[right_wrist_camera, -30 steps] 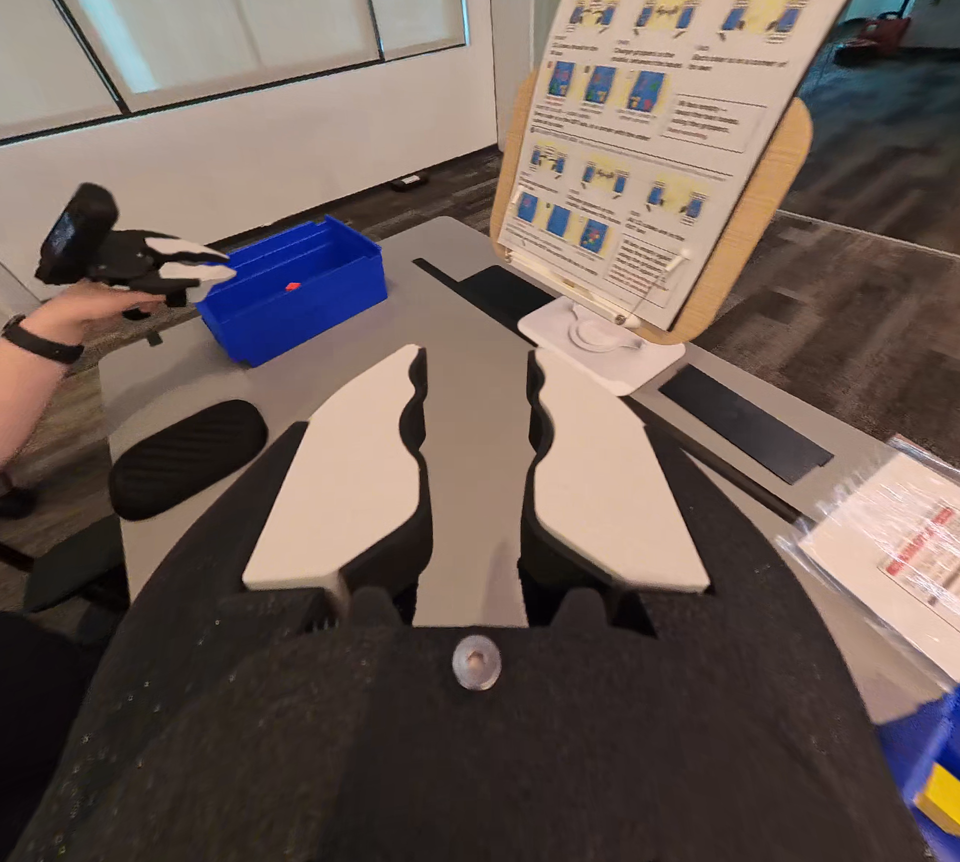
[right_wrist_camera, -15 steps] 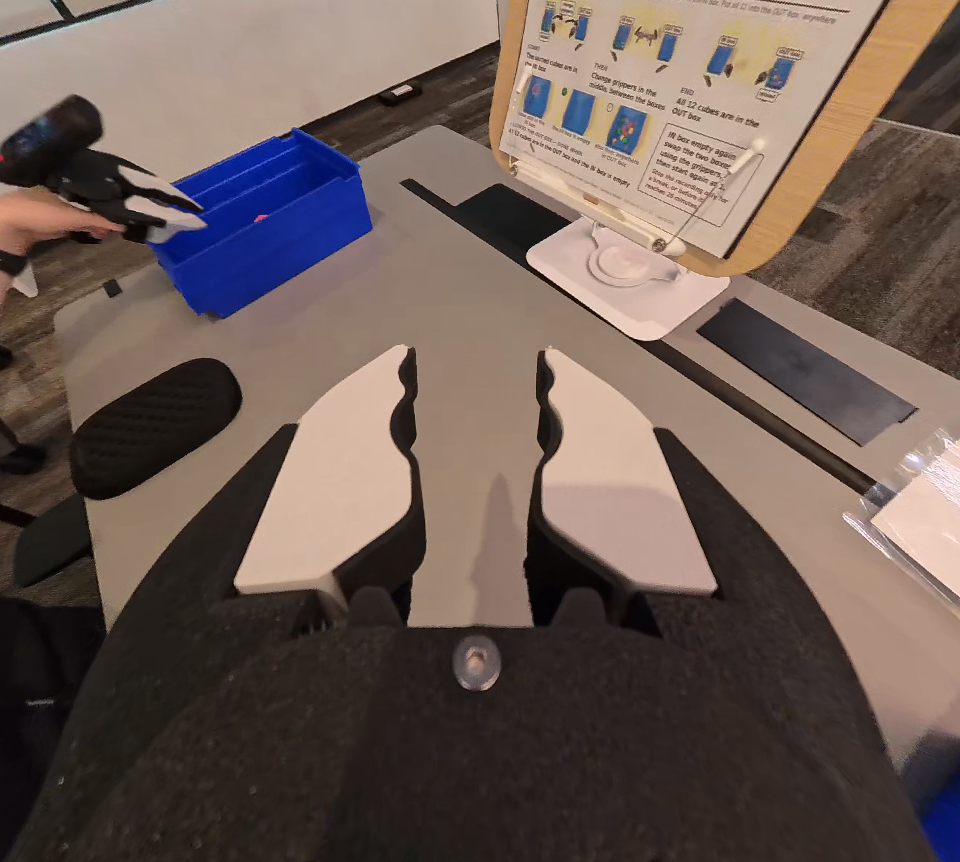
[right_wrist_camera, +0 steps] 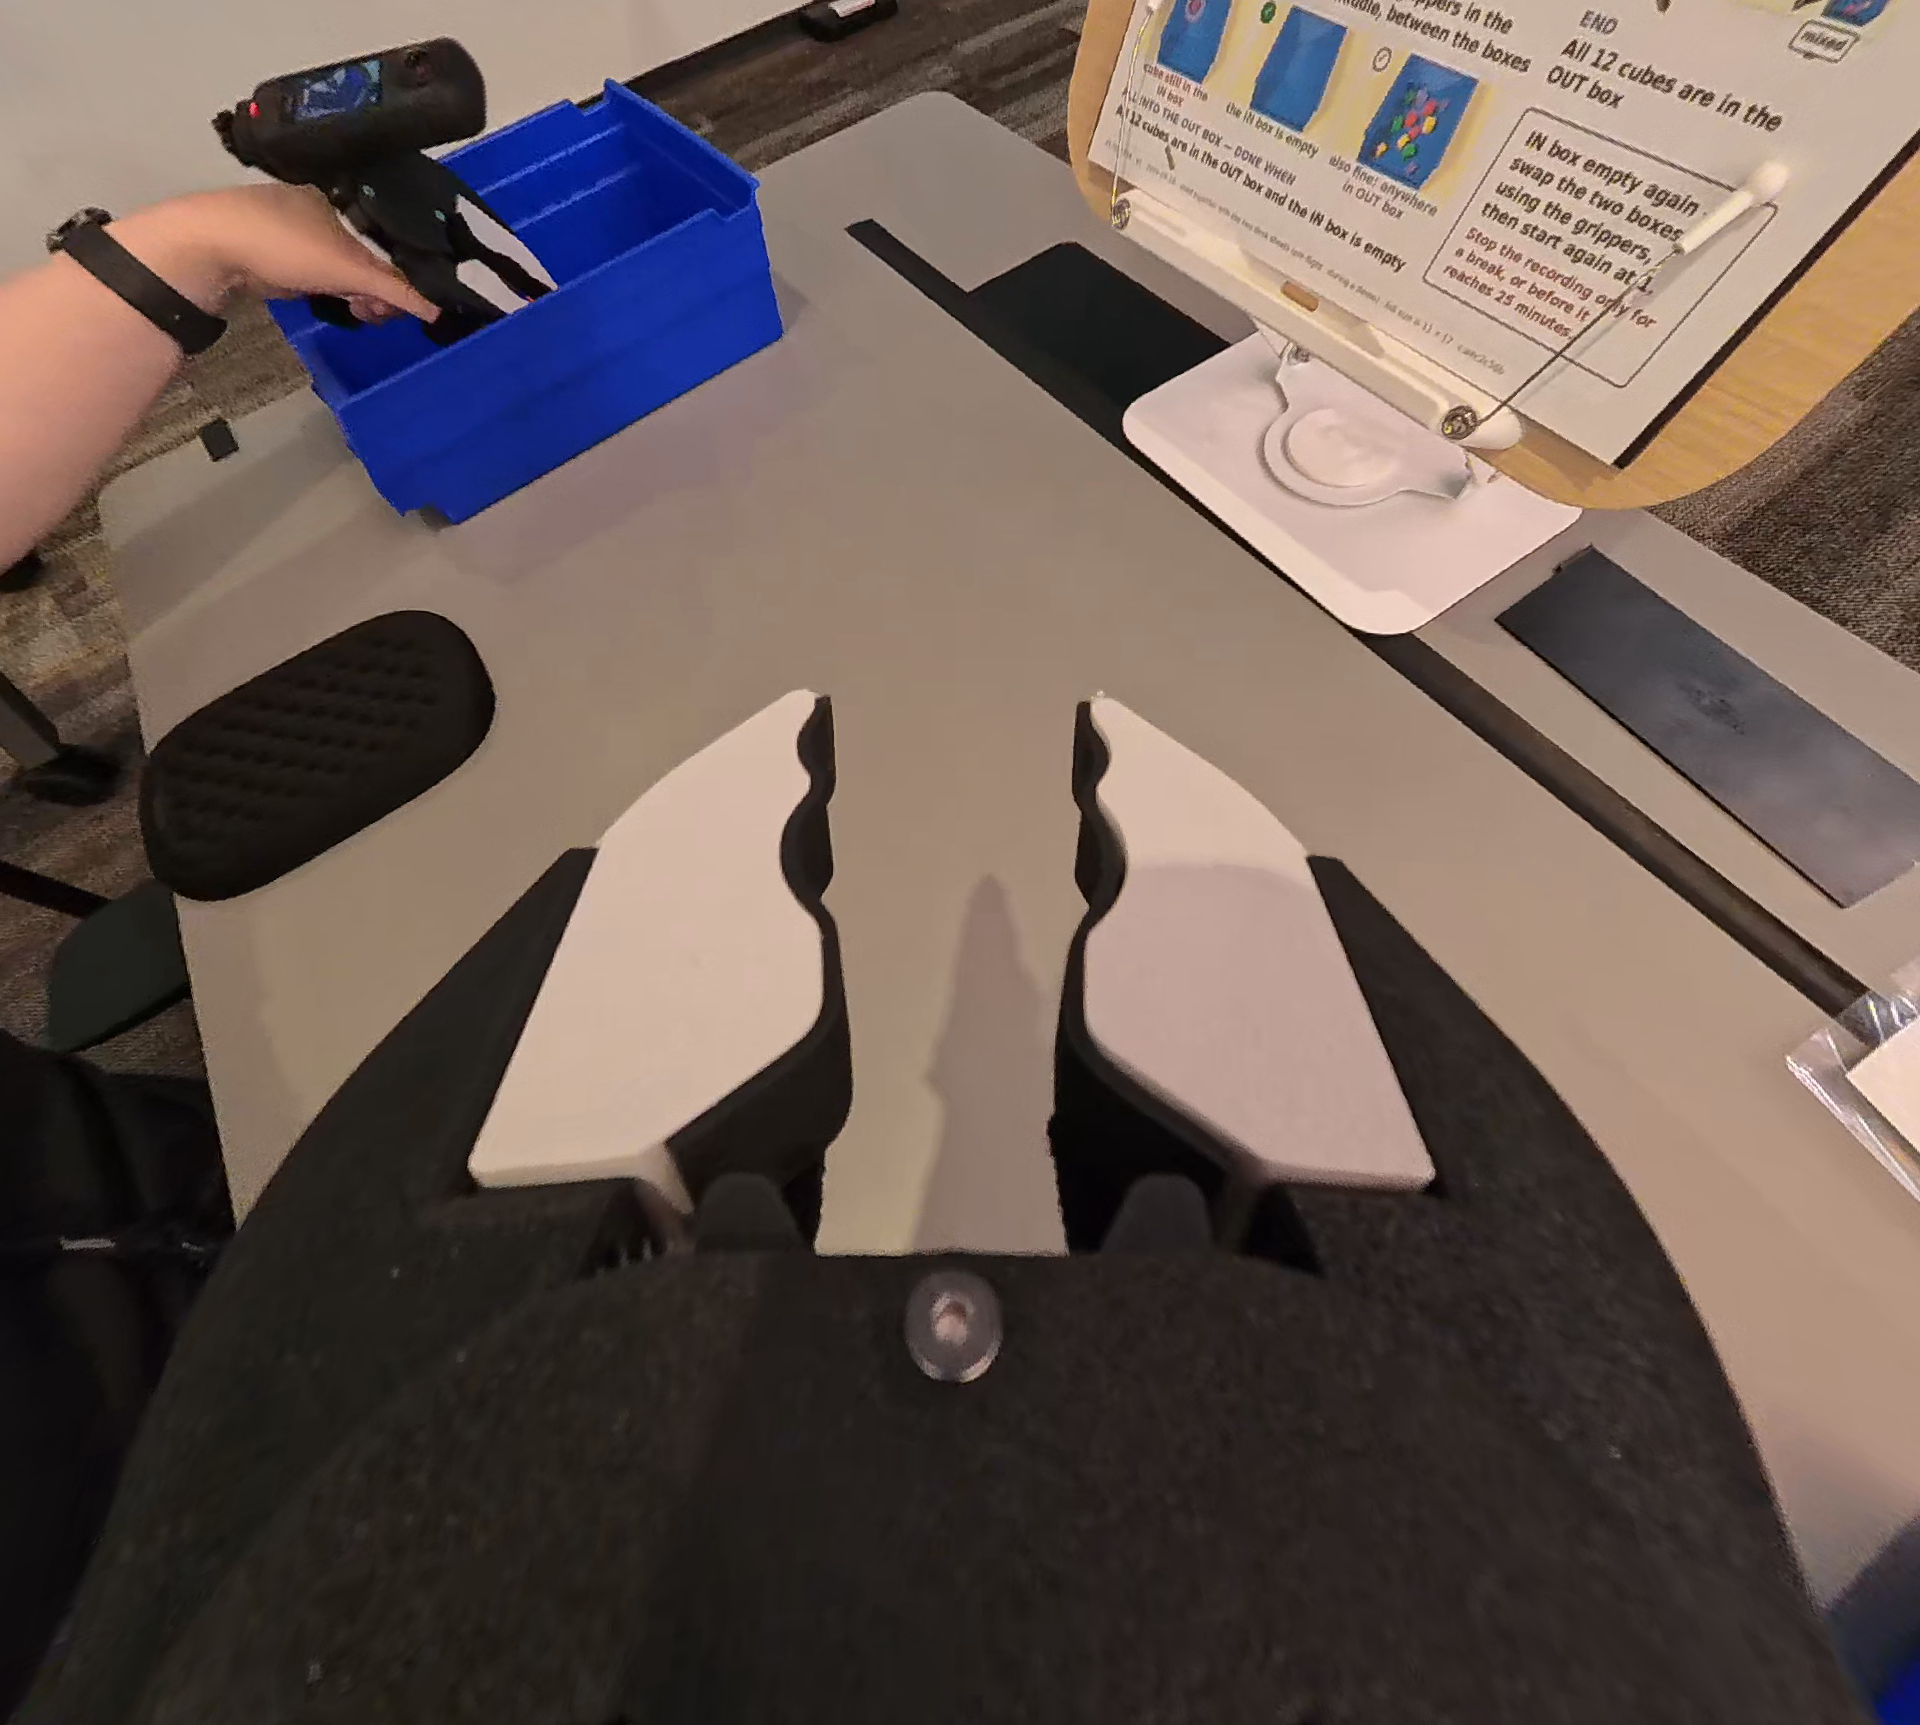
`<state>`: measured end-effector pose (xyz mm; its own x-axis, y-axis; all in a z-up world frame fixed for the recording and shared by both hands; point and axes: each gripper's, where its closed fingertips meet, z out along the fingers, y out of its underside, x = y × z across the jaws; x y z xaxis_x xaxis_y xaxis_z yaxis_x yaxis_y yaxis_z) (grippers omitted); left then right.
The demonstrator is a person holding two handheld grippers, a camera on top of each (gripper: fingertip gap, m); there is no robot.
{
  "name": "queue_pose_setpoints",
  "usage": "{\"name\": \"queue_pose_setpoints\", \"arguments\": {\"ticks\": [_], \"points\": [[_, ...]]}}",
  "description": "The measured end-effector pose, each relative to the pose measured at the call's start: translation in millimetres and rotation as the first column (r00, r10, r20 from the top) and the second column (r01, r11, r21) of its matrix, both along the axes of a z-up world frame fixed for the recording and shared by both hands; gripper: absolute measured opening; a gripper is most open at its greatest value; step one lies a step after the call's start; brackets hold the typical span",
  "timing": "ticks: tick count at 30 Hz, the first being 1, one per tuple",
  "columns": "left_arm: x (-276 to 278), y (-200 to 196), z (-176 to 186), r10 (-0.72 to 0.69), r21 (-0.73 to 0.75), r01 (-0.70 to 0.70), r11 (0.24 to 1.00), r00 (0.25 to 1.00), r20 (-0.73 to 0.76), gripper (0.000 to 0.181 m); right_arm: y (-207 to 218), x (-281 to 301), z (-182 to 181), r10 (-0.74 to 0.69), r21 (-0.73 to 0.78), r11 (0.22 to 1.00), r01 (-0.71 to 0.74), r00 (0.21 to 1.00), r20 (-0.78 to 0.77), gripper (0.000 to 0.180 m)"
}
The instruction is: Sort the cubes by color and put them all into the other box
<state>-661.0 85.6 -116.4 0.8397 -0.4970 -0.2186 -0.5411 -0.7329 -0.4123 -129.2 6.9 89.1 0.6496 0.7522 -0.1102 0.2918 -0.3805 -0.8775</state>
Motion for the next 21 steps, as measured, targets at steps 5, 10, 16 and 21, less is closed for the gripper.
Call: {"name": "queue_pose_setpoints", "arguments": {"ticks": [5, 10, 16, 21], "points": [[2, 3, 5, 0.017, -0.018, -0.017, 1.0, 0.999, 0.032, 0.029, 4, 3, -7, -0.002, -0.029, 1.0, 0.003, 1.0, 0.01, 0.043], [0, 5, -13, 0.039, -0.098, -0.041, 0.994, 0.999, -0.017, 0.031, 6, 9, -11, -0.011, -0.033, 0.999, 0.012, 1.0, 0.026, 0.044], [-4, 17, 4, 0.039, -0.008, -0.04, 0.999, 0.997, -0.065, 0.022, 4, 17, -7, -0.025, -0.015, 1.0, 0.026, 0.999, 0.021, 0.043], [42, 17, 101, -0.071, 0.362, 0.058, 0.93, 0.997, 0.022, 0.022, 10, -2, -3, -0.005, 0.039, 0.999, 0.004, 0.999, 0.033, 0.041]]}}
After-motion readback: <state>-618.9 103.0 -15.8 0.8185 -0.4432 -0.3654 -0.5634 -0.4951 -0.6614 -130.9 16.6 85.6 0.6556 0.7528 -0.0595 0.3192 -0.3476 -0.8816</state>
